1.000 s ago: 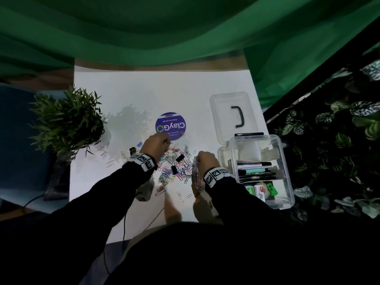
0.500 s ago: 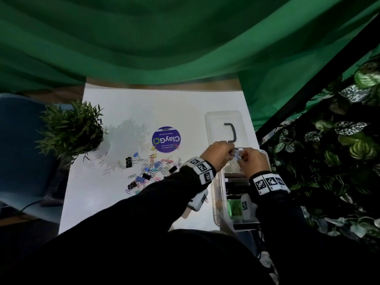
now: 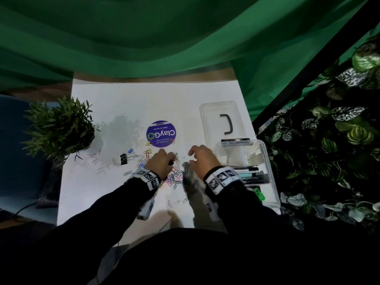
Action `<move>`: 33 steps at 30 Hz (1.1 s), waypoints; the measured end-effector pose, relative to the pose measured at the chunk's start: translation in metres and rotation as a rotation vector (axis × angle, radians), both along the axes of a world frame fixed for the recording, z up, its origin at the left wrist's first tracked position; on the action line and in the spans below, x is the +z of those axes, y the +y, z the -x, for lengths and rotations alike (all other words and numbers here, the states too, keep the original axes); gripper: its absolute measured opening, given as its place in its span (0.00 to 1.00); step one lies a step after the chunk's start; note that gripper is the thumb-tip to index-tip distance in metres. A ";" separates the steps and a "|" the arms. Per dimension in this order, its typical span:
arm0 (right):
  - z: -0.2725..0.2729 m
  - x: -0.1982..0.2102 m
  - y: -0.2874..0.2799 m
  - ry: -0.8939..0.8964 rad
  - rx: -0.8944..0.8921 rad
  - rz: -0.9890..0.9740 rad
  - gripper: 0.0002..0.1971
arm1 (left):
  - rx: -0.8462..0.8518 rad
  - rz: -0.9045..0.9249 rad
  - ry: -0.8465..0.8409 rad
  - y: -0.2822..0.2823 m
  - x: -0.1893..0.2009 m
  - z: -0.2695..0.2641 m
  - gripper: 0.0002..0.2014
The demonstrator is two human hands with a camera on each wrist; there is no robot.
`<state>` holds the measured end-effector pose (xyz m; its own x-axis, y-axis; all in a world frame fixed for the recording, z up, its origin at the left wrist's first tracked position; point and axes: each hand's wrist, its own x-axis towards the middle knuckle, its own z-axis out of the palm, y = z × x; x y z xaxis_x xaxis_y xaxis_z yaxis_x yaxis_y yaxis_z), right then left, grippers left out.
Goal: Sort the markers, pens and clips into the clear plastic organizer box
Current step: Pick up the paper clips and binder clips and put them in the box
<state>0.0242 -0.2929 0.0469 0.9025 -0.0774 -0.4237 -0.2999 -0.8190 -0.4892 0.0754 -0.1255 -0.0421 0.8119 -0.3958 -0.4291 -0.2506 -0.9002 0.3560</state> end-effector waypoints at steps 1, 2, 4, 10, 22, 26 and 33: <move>-0.001 -0.013 0.014 0.088 0.016 0.029 0.15 | -0.044 -0.041 0.013 0.006 -0.006 0.004 0.18; 0.001 -0.029 0.025 0.182 0.018 0.061 0.18 | -0.083 -0.071 0.008 0.011 -0.012 0.009 0.18; 0.010 -0.057 0.040 0.317 -0.025 0.113 0.25 | -0.118 -0.093 -0.035 0.018 -0.020 0.013 0.17; 0.030 -0.090 0.053 0.328 -0.091 0.202 0.26 | -0.066 -0.007 -0.049 0.037 -0.027 0.006 0.09; 0.007 -0.068 0.033 0.352 0.025 0.163 0.13 | -0.319 -0.035 -0.155 0.013 -0.010 0.019 0.19; 0.009 -0.035 0.019 0.232 0.024 0.138 0.11 | -0.372 -0.156 -0.112 -0.015 -0.026 0.034 0.26; 0.019 0.031 -0.036 -0.051 -0.132 -0.089 0.03 | -0.314 -0.024 -0.094 -0.013 -0.028 0.035 0.10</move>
<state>0.0050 -0.3285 0.0777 0.9075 -0.1614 -0.3878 -0.3751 -0.7267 -0.5754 0.0400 -0.1383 -0.0701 0.6883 -0.6240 -0.3701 -0.5485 -0.7815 0.2974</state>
